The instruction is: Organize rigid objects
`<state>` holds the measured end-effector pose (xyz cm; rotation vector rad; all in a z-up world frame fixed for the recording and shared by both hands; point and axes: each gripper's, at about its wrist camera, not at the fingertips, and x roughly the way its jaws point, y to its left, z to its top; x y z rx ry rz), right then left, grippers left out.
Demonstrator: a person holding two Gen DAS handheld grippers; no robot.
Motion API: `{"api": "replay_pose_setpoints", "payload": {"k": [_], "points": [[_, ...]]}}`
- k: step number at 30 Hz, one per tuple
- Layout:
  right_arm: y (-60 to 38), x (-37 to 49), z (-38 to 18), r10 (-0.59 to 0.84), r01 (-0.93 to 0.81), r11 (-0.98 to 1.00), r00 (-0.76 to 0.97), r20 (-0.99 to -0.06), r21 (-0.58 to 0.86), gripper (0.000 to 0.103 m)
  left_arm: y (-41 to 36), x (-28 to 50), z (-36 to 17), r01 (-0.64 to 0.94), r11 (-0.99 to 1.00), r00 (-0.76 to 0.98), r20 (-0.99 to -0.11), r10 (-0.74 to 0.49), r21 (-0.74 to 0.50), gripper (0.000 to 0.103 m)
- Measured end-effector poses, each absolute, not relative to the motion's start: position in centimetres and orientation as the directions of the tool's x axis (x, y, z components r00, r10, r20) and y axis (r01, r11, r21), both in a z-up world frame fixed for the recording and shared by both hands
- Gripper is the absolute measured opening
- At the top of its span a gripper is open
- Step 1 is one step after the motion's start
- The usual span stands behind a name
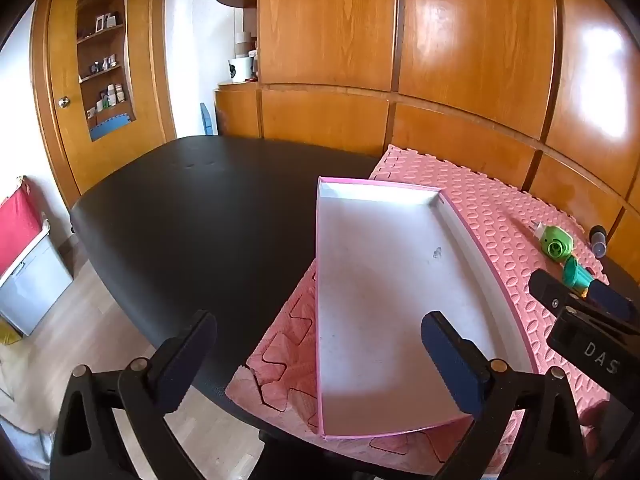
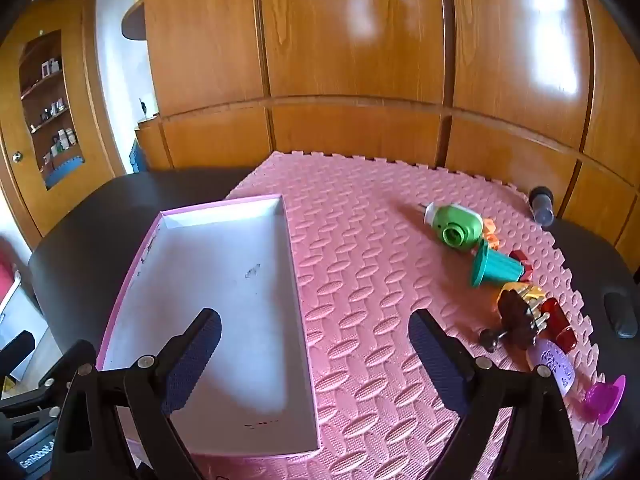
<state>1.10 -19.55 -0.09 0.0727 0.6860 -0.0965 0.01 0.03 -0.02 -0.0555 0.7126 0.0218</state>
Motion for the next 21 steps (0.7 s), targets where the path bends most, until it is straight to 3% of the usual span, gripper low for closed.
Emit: {"api": "replay_pose_setpoints", "payload": {"k": [21], "points": [[-19.2,1.0,-0.3,-0.066,0.078,0.997,0.775,-0.628,-0.008,0.096,-0.4,1.2,-1.5,-0.034,0.999,0.729,-0.685,0.011,-0.02,0.103]]}}
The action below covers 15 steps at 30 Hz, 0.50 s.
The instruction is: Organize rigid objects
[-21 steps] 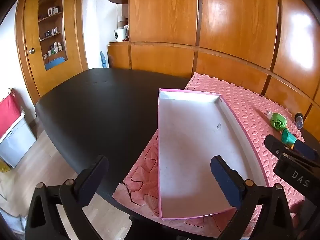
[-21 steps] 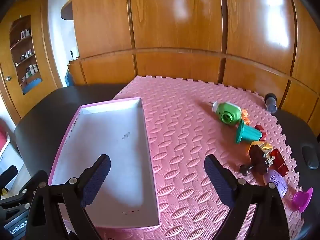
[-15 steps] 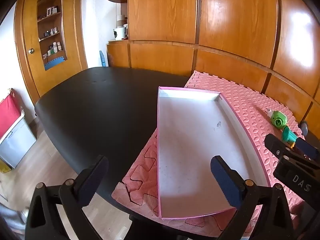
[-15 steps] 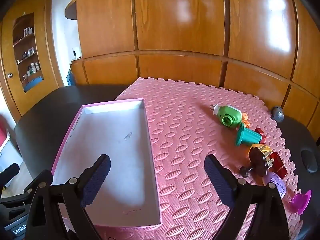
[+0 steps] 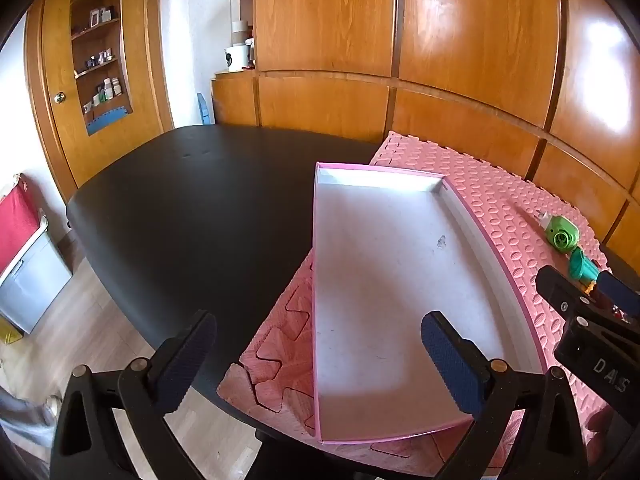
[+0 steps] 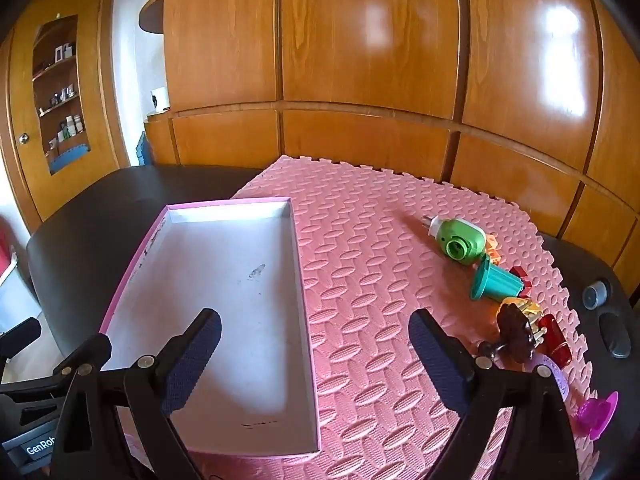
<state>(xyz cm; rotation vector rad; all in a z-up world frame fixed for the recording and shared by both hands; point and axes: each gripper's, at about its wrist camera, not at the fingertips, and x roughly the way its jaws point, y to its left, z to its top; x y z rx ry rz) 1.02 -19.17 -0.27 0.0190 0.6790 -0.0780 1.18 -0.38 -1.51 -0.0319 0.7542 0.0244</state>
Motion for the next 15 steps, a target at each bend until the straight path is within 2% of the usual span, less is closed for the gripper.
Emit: {"api": "replay_pose_setpoints", "payload": {"k": [15], "points": [[-19.78,0.94,-0.2,-0.072,0.086,0.996,0.772,-0.631,-0.009,0.096,-1.2,1.53,-1.61,-0.022,0.999,0.725,-0.689,0.0,-0.023,0.103]]}}
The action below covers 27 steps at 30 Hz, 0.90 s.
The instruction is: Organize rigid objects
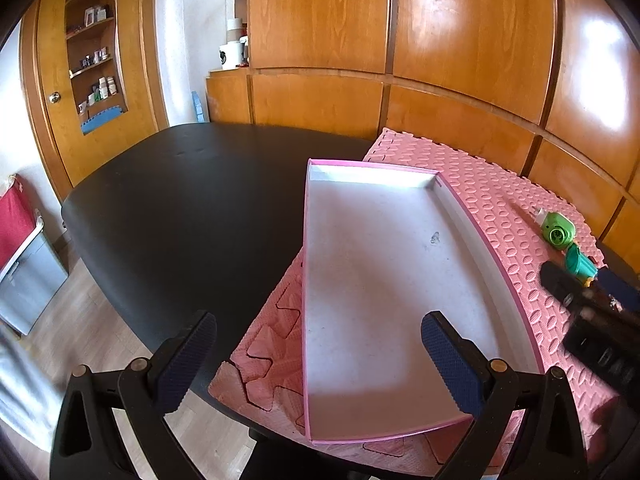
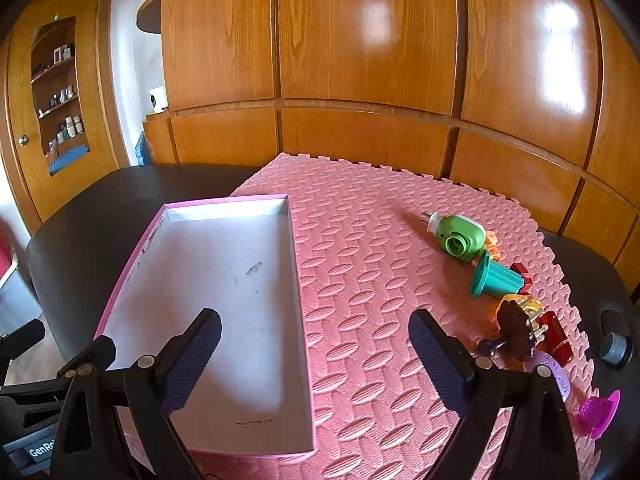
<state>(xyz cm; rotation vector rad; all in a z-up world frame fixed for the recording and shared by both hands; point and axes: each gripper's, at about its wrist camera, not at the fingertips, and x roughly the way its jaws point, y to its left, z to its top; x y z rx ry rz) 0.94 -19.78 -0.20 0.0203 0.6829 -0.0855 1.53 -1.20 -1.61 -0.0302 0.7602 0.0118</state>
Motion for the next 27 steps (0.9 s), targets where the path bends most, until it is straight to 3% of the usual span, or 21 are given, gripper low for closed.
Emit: {"api": "replay_pose_setpoints", "payload": {"k": [5,27], "points": [[-21.2,0.4,1.6,-0.098,0.125,0.992,0.803,-0.588,0.004,0.096,-1.3,1.6,-1.5,-0.023,1.0,0.723,-0.69,0.003,-0.019,0.103],[-20.7,-0.7,0.6,-0.072,0.087,0.996,0.785,-0.615,-0.006,0.096,-1.9,1.2,-0.9,0.013,1.0,0.722,-0.691,-0.01,-0.002,0.103]]}}
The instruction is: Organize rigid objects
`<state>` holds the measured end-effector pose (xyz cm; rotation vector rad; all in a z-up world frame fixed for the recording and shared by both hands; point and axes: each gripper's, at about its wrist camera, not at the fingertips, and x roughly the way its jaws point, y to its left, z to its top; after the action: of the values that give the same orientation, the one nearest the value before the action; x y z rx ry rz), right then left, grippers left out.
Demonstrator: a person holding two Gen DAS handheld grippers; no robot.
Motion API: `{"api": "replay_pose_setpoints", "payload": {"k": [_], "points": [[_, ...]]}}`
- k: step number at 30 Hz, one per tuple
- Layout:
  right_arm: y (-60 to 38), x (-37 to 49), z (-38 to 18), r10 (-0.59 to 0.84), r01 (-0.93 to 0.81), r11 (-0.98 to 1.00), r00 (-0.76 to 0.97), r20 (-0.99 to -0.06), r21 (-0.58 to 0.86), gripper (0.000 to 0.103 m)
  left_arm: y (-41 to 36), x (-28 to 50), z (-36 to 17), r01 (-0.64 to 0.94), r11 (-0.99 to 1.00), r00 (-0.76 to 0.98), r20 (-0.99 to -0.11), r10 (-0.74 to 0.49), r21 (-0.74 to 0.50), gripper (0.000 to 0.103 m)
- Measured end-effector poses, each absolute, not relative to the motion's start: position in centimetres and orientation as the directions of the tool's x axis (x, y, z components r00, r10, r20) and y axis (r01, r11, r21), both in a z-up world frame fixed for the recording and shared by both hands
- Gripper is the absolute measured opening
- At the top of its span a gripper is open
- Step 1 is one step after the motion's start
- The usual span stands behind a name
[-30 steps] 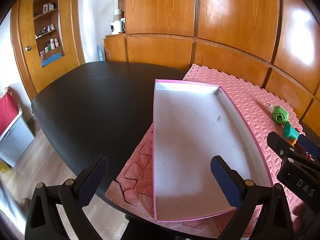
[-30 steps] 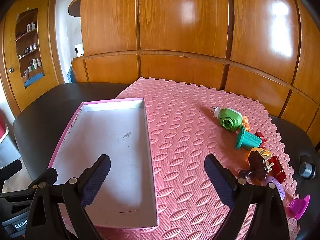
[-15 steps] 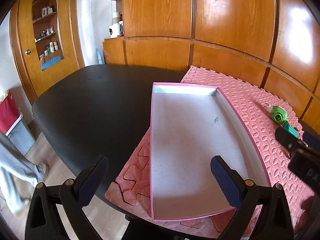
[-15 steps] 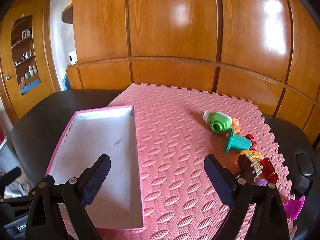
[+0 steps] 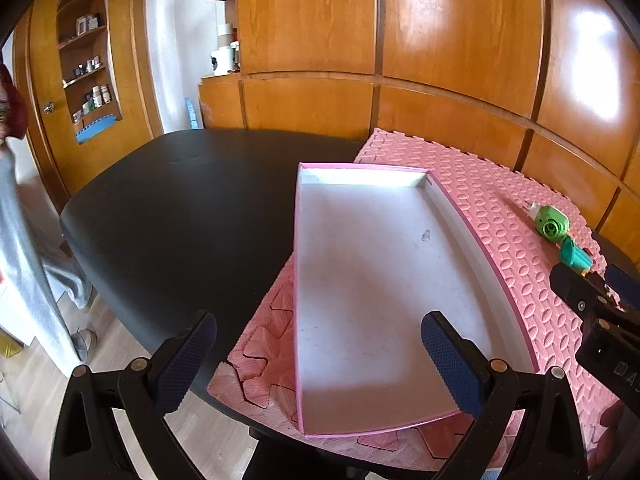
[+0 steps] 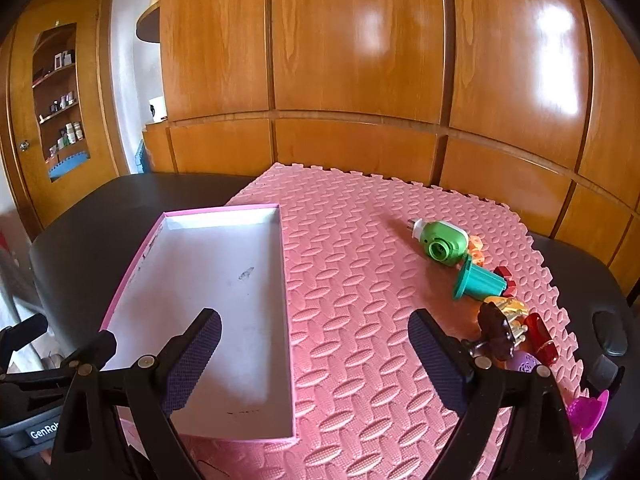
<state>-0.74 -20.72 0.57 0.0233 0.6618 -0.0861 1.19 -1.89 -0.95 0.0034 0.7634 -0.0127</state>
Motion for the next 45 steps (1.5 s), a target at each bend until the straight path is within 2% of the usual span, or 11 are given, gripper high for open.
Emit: {"api": "replay_pose_setpoints", "payload": {"k": [12,22,29,37,42,45], "points": [[-23.5,-1.1,0.6,-0.103,0.146,0.989,0.779,-0.619,0.019,0.096,-3.5,1.3,-0.9,0.092,0.996,0.719,-0.692,-0.06,0.009,0.103],[-29.2,-1.8,0.9,-0.111,0.219,0.972,0.747,-0.656,0.085,0.096,-6.7,1.8,0.1,0.265,0.964,0.695,-0.693,-0.191,0.001,0.103],[-40.2,-5.2,2.7,-0.165,0.406,0.891,0.708,-0.687,0.204,0.096,-10.7,1.7,0.3,0.448,0.893,0.617,-0.711,-0.337,-0.035,0.103],[-53.8,-11.1,3.1,-0.301,0.656,0.718,0.594,-0.747,0.233,0.096,-16.6,0.9,0.7,0.625,0.78,0.527,-0.719,-0.454,-0.034,0.103],[-61.2,-12.9,1.5,-0.299,0.765,0.584,0.514,-0.804,0.272,0.096,-19.5,0.5,0.6,0.679,0.733,0.485,-0.726,-0.487,-0.037,0.103],[-63.6,-12.0,0.1,-0.262,0.775,0.567,0.49,-0.831,0.279,0.096,-20.7,0.2,0.4,0.697,0.716,0.463,-0.735,-0.496,-0.044,0.103]]}}
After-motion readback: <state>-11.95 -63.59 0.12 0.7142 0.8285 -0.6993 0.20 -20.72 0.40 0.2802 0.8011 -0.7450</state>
